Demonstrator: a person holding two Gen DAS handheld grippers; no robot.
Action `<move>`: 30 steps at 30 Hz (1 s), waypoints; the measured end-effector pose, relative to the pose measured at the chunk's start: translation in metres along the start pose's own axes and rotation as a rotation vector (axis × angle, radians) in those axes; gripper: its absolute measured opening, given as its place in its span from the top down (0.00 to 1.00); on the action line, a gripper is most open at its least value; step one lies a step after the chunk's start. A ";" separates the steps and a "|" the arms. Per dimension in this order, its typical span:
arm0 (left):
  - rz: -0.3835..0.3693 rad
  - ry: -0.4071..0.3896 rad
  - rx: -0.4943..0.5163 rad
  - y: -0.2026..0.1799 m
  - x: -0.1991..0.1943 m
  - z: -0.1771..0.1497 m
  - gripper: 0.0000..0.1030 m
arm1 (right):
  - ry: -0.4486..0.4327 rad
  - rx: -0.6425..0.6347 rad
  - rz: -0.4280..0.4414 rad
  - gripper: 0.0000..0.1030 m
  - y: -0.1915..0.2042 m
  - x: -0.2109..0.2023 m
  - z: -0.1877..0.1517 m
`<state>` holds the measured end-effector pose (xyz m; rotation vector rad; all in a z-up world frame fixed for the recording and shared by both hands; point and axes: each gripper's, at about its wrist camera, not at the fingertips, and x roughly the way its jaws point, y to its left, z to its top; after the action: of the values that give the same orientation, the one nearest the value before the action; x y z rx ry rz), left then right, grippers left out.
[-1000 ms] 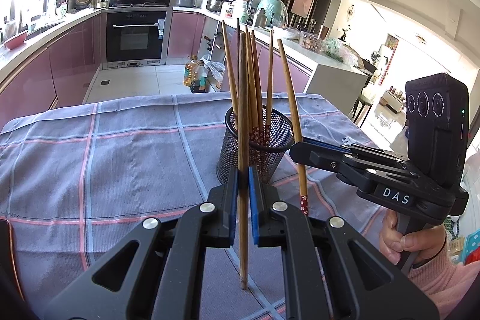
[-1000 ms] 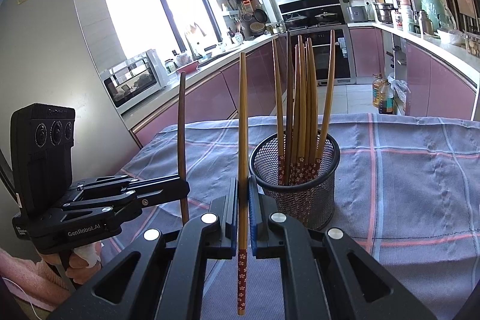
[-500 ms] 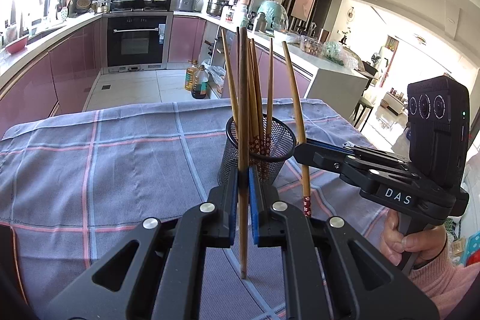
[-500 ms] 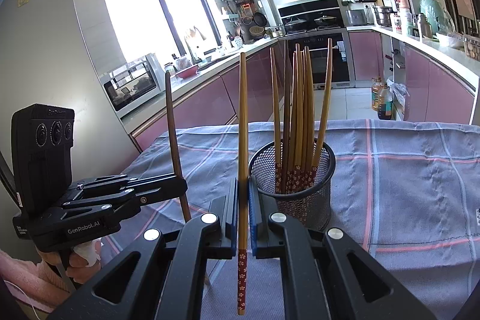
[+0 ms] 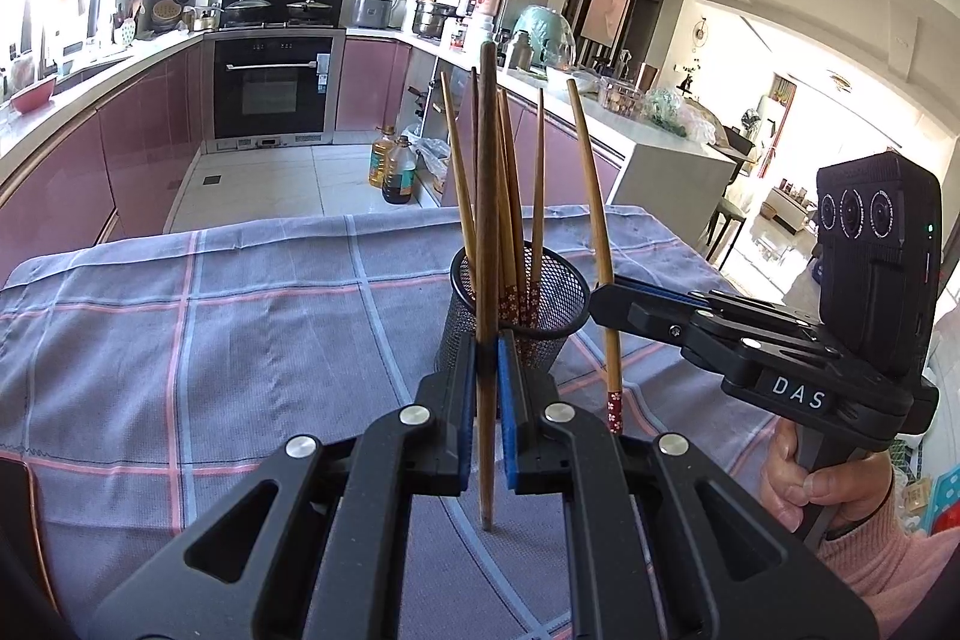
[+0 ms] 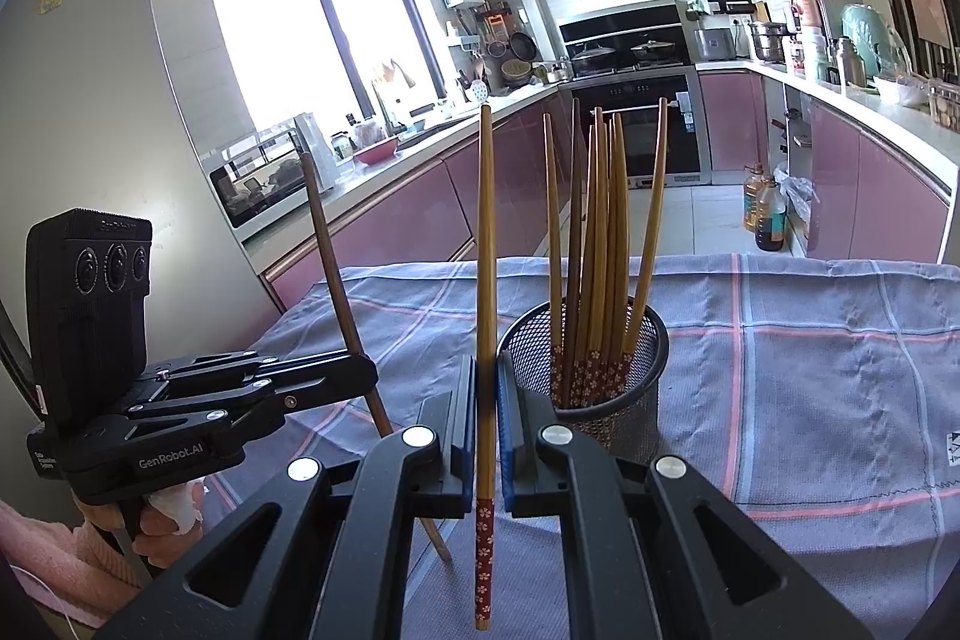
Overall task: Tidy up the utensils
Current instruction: 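Move the held chopstick over the mesh cup with the right gripper, then lower the chopstick into the mesh cup with the right gripper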
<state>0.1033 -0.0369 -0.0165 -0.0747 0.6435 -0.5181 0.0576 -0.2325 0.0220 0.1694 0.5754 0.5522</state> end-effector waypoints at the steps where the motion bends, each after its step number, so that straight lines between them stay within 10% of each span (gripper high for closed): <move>1: 0.000 -0.001 0.001 0.000 0.000 0.000 0.92 | -0.001 -0.001 0.000 0.95 0.000 0.000 0.001; 30: 0.001 -0.019 0.017 0.001 -0.008 0.013 0.92 | -0.021 0.010 -0.001 0.95 -0.005 -0.002 0.013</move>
<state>0.1060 -0.0337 -0.0023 -0.0629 0.6199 -0.5211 0.0658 -0.2378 0.0321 0.1840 0.5576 0.5457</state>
